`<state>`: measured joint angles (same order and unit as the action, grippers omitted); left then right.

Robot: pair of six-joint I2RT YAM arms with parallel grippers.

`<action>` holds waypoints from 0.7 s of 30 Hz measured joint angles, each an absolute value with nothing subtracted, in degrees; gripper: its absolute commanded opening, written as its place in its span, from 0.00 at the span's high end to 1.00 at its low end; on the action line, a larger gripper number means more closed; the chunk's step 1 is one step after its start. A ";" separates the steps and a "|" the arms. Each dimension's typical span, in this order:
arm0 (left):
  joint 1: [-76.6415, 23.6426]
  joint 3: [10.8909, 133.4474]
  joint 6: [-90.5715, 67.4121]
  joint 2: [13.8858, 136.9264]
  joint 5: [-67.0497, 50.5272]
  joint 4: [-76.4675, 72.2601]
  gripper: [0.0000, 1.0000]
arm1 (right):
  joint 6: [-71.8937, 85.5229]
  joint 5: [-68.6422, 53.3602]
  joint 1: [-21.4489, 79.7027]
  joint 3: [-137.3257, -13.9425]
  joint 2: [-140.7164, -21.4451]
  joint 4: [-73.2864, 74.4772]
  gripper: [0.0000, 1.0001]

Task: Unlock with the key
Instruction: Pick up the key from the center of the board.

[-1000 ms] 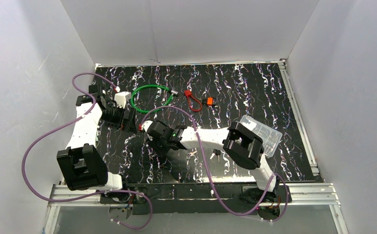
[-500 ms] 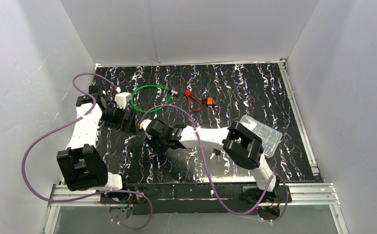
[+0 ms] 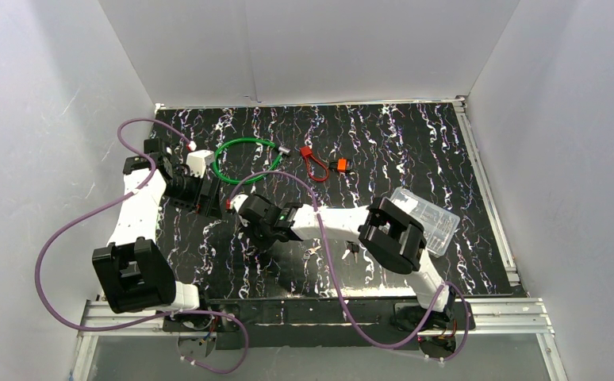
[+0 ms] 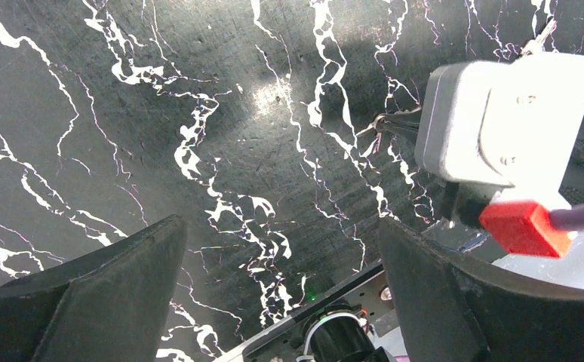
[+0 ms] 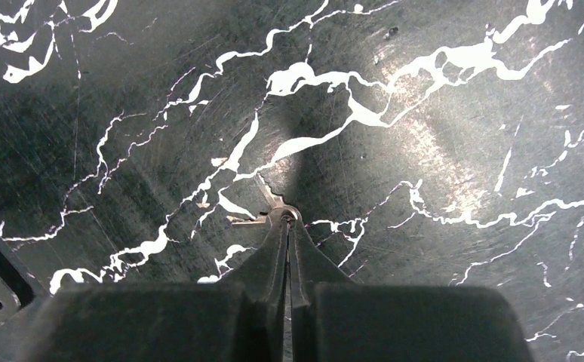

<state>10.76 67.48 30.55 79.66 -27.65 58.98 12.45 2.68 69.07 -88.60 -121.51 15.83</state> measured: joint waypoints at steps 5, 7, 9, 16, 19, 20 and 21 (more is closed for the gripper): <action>10.76 67.59 31.06 79.66 -28.04 59.22 0.02 | 13.45 2.75 68.81 -87.80 -121.13 14.96 0.99; 10.76 67.90 31.43 79.66 -28.59 59.69 0.02 | 13.79 2.79 68.65 -86.84 -120.36 14.96 0.99; 10.76 68.31 31.94 79.62 -29.56 60.16 0.02 | 14.31 2.79 68.47 -85.83 -119.14 15.47 0.99; 10.76 68.33 38.56 76.34 -38.39 61.76 0.02 | 16.75 2.02 66.52 -82.81 -108.60 17.39 0.99; 10.76 68.06 45.60 72.62 -44.51 64.10 0.02 | 17.78 1.24 65.42 -82.59 -102.52 18.43 0.99; 10.76 67.94 48.15 71.37 -46.62 65.17 0.02 | 18.00 0.97 65.08 -82.59 -100.43 18.80 0.99; 10.76 67.86 51.00 70.05 -48.80 66.53 0.02 | 18.21 0.70 64.73 -82.59 -98.53 19.37 0.99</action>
<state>10.76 67.86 51.00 70.05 -48.80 66.53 18.21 0.70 64.73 -82.59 -98.53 19.37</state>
